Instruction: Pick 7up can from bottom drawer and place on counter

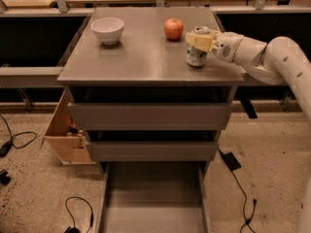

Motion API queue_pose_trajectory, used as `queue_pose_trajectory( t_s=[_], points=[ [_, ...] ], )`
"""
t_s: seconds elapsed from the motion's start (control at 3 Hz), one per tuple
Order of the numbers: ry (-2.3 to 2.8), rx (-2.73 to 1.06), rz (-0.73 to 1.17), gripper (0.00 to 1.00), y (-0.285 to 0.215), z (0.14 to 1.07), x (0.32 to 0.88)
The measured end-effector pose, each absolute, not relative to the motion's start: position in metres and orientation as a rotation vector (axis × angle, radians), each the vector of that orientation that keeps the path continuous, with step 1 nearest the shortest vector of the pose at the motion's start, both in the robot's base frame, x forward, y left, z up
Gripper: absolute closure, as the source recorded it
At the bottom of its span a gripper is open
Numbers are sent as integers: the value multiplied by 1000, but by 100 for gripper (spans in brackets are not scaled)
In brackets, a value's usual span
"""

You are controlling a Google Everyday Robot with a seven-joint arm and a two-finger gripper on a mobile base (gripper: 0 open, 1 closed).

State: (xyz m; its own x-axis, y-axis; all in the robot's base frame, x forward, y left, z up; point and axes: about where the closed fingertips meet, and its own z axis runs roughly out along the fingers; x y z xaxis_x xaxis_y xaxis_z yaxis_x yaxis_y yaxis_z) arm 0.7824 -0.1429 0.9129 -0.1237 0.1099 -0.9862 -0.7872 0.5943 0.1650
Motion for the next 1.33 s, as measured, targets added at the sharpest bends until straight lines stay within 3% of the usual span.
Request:
queue_pose_trajectory(
  t_s=[0.67,1.33],
  points=[
    [1508,-599,851,0,-143,913,782],
    [1480,-655,864,0,-134,952,775]
  ],
)
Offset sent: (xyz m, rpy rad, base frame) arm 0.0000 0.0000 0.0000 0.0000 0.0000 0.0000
